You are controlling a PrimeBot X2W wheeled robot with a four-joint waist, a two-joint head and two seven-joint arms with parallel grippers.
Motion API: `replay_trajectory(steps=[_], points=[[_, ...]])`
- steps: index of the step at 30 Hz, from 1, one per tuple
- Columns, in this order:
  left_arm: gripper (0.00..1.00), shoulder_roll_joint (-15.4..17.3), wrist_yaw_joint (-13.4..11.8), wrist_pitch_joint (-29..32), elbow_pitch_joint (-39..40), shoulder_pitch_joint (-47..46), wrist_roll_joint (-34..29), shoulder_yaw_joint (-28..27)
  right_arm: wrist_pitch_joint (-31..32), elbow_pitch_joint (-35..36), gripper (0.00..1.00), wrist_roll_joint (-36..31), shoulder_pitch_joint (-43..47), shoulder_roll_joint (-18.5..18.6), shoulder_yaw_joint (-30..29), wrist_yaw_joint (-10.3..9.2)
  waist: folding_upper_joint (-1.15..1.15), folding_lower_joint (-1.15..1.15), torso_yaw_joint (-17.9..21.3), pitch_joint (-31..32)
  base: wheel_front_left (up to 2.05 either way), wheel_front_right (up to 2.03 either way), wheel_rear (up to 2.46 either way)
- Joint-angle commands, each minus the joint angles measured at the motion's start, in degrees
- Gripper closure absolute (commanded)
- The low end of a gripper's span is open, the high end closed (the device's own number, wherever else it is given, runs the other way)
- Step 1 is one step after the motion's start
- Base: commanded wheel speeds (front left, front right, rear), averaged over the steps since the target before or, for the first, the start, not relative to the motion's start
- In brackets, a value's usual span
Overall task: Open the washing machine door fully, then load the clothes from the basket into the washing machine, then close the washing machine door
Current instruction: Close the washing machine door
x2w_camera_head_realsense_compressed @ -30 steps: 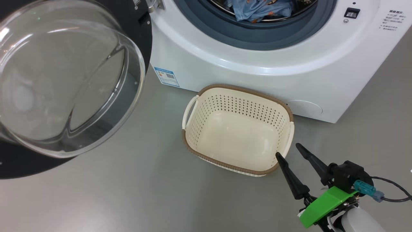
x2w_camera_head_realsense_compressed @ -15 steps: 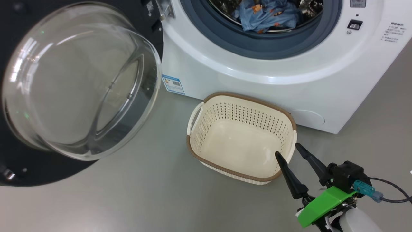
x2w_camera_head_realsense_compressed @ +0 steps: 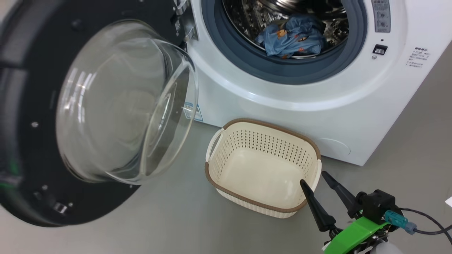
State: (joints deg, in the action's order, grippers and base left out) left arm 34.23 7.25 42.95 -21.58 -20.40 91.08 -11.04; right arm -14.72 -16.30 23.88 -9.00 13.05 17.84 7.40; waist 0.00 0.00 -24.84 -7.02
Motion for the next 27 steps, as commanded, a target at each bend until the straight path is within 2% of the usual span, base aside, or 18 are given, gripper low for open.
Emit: replay_trajectory(steps=[1, 11, 19, 27], points=[[1.00, 2.8, 0.2, 2.1, 3.7, 0.2, 0.5, -1.3, -0.3, 1.3, 0.00, 0.4, 0.8, -0.2, 0.8, 0.09, 0.00, 0.00, 0.1, 1.2, 0.00, 0.00, 0.00], [1.00, 1.4, 0.2, 6.9, 13.5, 3.1, 1.1, 0.2, -0.3, 1.9, 0.00, 0.2, 2.2, -0.9, -0.9, 0.09, 0.00, 0.00, 0.7, 2.2, 0.00, 0.00, 0.00], [1.00, -1.7, 0.2, 10.0, 21.7, 3.4, 1.7, 2.4, -0.3, 2.3, 0.00, 0.1, 2.4, -1.8, -1.9, 0.09, 0.00, 0.00, 2.8, 2.2, 0.00, 0.00, 0.00], [1.00, -5.9, 0.2, 12.7, 28.1, 1.4, 2.0, 5.5, -0.3, 2.9, 0.00, -0.3, 1.9, -2.6, -3.5, 0.09, 0.00, 0.00, 6.5, 1.2, 0.00, 0.00, 0.00]])
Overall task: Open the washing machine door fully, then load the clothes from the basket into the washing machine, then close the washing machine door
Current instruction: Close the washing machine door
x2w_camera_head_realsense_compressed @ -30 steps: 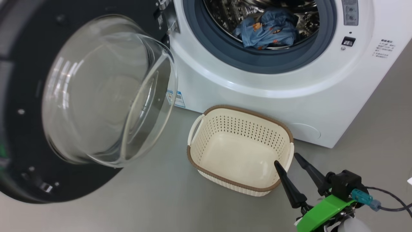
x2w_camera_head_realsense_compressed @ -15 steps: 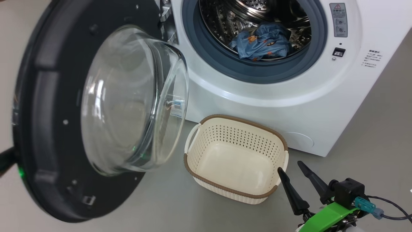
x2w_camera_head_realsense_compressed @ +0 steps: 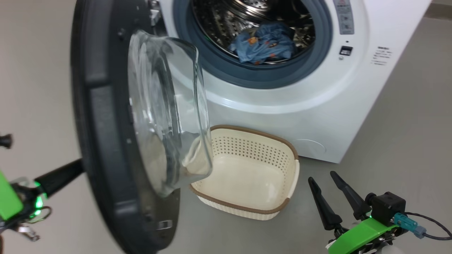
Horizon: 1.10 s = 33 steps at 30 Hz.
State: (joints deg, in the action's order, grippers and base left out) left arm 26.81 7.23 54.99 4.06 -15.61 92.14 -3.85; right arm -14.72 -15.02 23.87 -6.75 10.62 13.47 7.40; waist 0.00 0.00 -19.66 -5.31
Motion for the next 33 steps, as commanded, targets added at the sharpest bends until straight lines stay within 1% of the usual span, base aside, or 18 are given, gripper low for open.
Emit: replay_trajectory(steps=[1, 8, 11, 17, 20, 24, 31, 32, 33], points=[[1.00, 1.1, 0.3, 1.1, 3.0, -3.8, 0.8, -1.1, -0.3, 1.7, 0.00, -0.3, -0.4, -0.3, 0.6, 0.09, 0.00, 0.00, 1.9, -0.6, 0.00, 0.00, 0.00], [1.00, -2.8, 0.3, 2.4, 5.2, -7.2, -0.6, 3.0, -0.3, 2.4, 0.00, -0.8, -1.2, -1.1, -1.0, 0.09, 0.00, 0.00, 6.7, -2.2, 0.00, 0.00, 0.00], [1.00, -4.4, 0.3, 1.6, 5.1, -8.5, -1.8, 4.2, -0.3, 2.6, 0.00, -1.0, -1.6, -1.4, -1.4, 0.09, 0.00, 0.00, 8.9, -2.8, 0.00, 0.00, 0.00], [1.00, -6.4, 0.3, 0.0, 3.6, -11.6, -2.8, 5.3, -0.3, 3.0, 0.00, -1.3, -2.1, -2.0, -2.6, 0.09, 0.00, 0.00, 12.9, -3.4, 0.00, 0.00, 0.00], [1.00, -6.8, 0.3, -0.7, 2.2, -12.7, -3.1, 5.4, -0.3, 3.2, 0.00, -1.3, -2.2, -2.2, -2.8, 0.09, 0.00, 0.00, 14.2, -3.4, 0.00, 0.00, 0.00], [1.00, -6.9, 0.3, -1.2, 1.5, -13.0, -3.2, 5.4, -0.3, 3.2, 0.00, -1.2, -2.0, -2.2, -3.1, 0.09, 0.00, 0.00, 14.7, -3.3, 0.00, 0.00, 0.00], [1.00, -5.8, 0.3, -2.5, 0.7, -10.3, -4.0, 4.8, -0.3, 3.3, 0.00, -1.4, -0.9, -2.4, -3.8, 0.09, 0.00, 0.00, 14.2, -2.2, 0.00, 0.00, 0.00], [0.95, -5.5, 0.3, -2.8, 0.5, -9.5, -4.1, 4.6, -0.3, 3.3, 0.00, -1.4, -0.7, -2.4, -3.7, 0.09, 0.00, 0.00, 14.0, -1.9, 0.00, 0.00, 0.00], [0.84, -5.4, 0.3, -3.2, 0.5, -8.7, -4.2, 4.3, -0.3, 3.2, 0.00, -1.4, -0.5, -2.4, -3.7, 0.09, 0.00, 0.00, 13.8, -1.6, 0.00, 0.00, 0.00]])
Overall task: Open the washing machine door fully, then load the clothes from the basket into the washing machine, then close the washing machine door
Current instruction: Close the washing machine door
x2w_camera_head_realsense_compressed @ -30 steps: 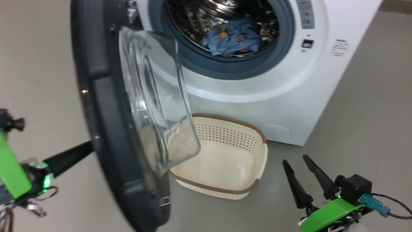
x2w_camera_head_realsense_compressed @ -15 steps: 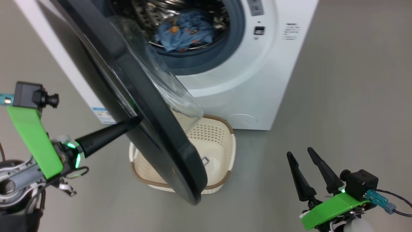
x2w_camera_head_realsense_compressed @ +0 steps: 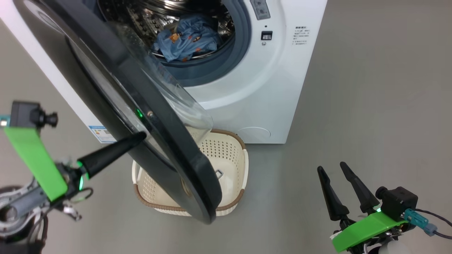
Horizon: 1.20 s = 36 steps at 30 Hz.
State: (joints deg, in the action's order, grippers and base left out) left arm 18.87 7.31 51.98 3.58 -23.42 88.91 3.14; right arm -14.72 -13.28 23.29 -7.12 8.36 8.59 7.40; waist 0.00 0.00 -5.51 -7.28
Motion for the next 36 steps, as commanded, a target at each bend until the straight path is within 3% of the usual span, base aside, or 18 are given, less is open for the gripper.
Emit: replay_trajectory(steps=[1, 3, 4, 5, 6, 11, 20, 36], points=[[0.75, 2.8, 0.2, -0.7, 0.9, 0.1, -1.2, -3.0, -0.3, 1.4, 0.00, -0.8, 0.1, -0.1, 1.3, 0.09, 0.00, 0.00, -0.5, 0.6, 0.00, 0.00, 0.00], [0.53, 3.3, 0.2, -1.8, 0.8, 2.2, -1.6, -3.7, -0.3, 1.3, 0.00, -0.7, 0.4, 0.0, 1.4, 0.09, 0.00, 0.00, -0.8, 1.0, 0.00, 0.00, 0.00], [0.24, 3.5, 0.2, -2.4, 0.7, 3.3, -1.8, -4.0, -0.3, 1.3, 0.00, -0.6, 0.5, 0.0, 1.4, 0.09, 0.00, 0.00, -0.9, 1.3, 0.00, 0.00, 0.00], [0.06, 3.7, 0.2, -3.0, 0.6, 4.3, -2.1, -4.2, -0.3, 1.3, 0.00, -0.6, 0.7, 0.0, 1.4, 0.09, 0.00, 0.00, -1.0, 1.5, 0.00, 0.00, 0.00], [0.00, 3.9, 0.2, -3.8, 0.5, 5.4, -2.3, -4.5, -0.3, 1.3, 0.00, -0.6, 0.8, 0.1, 1.4, 0.09, 0.00, 0.00, -1.1, 1.7, 0.00, 0.00, 0.00], [0.00, 4.8, 0.2, -9.0, -0.2, 10.1, -5.0, -5.2, -0.3, 1.3, 0.00, -0.4, 1.5, 0.5, 1.5, 0.09, 0.00, 0.00, -1.6, 2.3, 0.00, 0.00, 0.00], [0.00, 6.7, 0.2, -29.0, -2.7, 18.1, -12.9, -0.8, -0.3, 1.5, 0.00, 0.0, 3.1, 1.5, 1.0, 0.09, 0.00, 0.00, -0.8, 2.9, 0.00, 0.00, 0.00], [0.00, 12.8, 0.2, -59.4, -10.9, 21.7, -16.4, 14.7, -0.3, 1.5, 0.00, -0.2, 4.0, 2.1, -0.8, 0.09, 0.00, 0.00, 3.3, 1.7, 0.00, 0.00, 0.00]])
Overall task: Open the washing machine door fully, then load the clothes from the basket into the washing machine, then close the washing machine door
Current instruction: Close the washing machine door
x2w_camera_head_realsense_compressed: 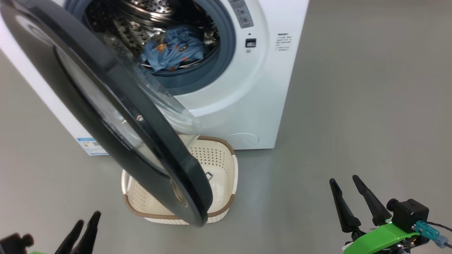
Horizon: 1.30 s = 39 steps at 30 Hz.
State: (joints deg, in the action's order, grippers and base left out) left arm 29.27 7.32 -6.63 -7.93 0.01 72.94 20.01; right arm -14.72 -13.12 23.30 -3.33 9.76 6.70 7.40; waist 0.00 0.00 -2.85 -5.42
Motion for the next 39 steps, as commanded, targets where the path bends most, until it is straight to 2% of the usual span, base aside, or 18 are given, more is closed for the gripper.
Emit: replay_trajectory(steps=[1, 5, 8, 15, 21, 31, 39], points=[[0.00, 2.8, 0.2, -2.8, -0.1, -1.9, -0.9, -1.1, -0.3, 1.3, 0.00, -0.2, 0.2, 0.7, 0.9, 0.09, 0.00, 0.00, 0.9, -0.2, 0.00, 0.00, 0.00], [0.00, 4.1, 0.2, -7.5, -3.0, -3.1, -4.0, 2.1, -0.3, 1.4, 0.00, -0.2, 0.2, 0.7, 0.5, 0.09, 0.00, 0.00, 2.2, -0.5, 0.00, 0.00, 0.00], [0.00, 3.5, 0.2, -8.3, -5.6, -4.4, -8.6, 1.0, -0.3, 1.5, 0.00, -0.3, 0.2, 0.6, 0.0, 0.09, 0.00, 0.00, 2.7, -0.7, 0.00, 0.00, 0.00], [0.00, -2.8, 0.2, -8.3, -6.2, -4.4, -26.0, -8.6, -0.3, 1.9, 0.00, -0.5, 0.2, 0.2, -0.9, 0.09, 0.00, 0.00, 4.0, -1.2, 0.00, 0.00, 0.00], [0.00, -7.8, 0.2, -8.4, -3.7, -3.0, -37.4, -15.2, -0.3, 2.0, 0.00, -0.6, 0.0, 0.1, -1.4, 0.09, 0.00, 0.00, 4.9, -1.4, 0.00, 0.00, 0.00], [0.00, -14.2, 0.2, -8.4, 1.5, 0.0, -48.8, -20.9, -0.3, 2.3, 0.00, -0.7, -0.2, -0.2, -1.9, 0.09, 0.00, 0.00, 5.7, -1.8, 0.00, 0.00, 0.00], [0.00, -17.3, 0.2, -8.4, 1.3, 0.8, -51.8, -22.7, -0.3, 2.0, 0.00, -0.9, -0.1, -0.6, -2.0, 0.09, 0.00, 0.00, 5.4, -2.1, 0.00, 0.00, 0.00]])
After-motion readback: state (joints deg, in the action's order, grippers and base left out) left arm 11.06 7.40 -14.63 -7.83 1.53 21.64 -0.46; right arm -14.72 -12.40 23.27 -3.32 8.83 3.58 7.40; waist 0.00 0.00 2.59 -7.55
